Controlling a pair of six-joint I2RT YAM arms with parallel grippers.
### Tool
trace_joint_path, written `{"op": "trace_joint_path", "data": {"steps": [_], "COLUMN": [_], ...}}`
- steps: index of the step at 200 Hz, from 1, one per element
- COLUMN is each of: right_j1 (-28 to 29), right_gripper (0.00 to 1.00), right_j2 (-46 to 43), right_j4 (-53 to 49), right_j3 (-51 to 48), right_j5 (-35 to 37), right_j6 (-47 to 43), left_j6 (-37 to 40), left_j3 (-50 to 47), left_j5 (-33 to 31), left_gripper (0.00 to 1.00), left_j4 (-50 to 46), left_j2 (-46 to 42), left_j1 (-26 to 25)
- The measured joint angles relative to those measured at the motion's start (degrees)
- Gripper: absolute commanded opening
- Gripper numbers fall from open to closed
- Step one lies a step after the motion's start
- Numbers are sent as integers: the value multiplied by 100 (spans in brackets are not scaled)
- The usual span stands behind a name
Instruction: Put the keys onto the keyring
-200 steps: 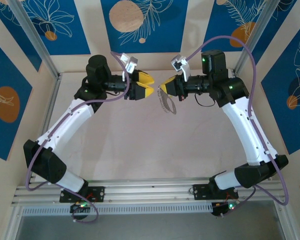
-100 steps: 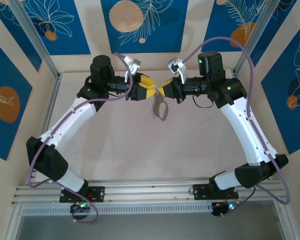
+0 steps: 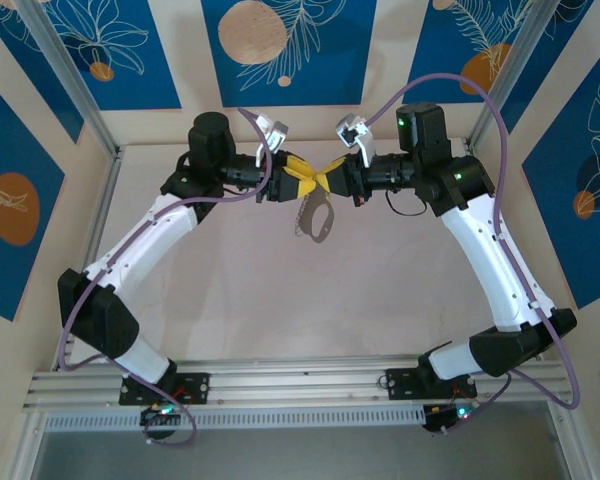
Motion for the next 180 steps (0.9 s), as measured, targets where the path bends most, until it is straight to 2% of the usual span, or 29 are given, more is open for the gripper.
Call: {"op": "trace_joint_path", "data": {"steps": [43,58,81,99,113,138,154,180], "right_j1": [15,13,11,-28,-166,-741,-1062,-1132], "right_gripper": [0,0,0,26,38,45,46,47], "right_j2": [-4,-31,-90,-160,-308,-855,-1248,-1786], "right_j4": [20,22,92,251,586,1419,1919,2684], "right_j3": [-2,-11,-57,-170,-463,-1322,-1803,-2544], "right_j5": [4,7,22,9,7,-197,-190,83], "right_j6": [2,2,7,81,260,885,1279,1755], "left_j6": [0,9,-31,-70,-114,-127,-133,-164], "left_j3": [0,0,0,-7,-39,-131,-179,-186], "left_j5": [0,2,0,-22,-7,-170,-221,-269], "left_gripper": [10,0,0,0,0,0,0,0], "left_j4": [74,127,216,304,402,487,516,551], "left_j2": [13,15,15,15,9,7,7,7], "left_j1": [-44,-48,-59,-63,-85,-131,-136,-138]}}
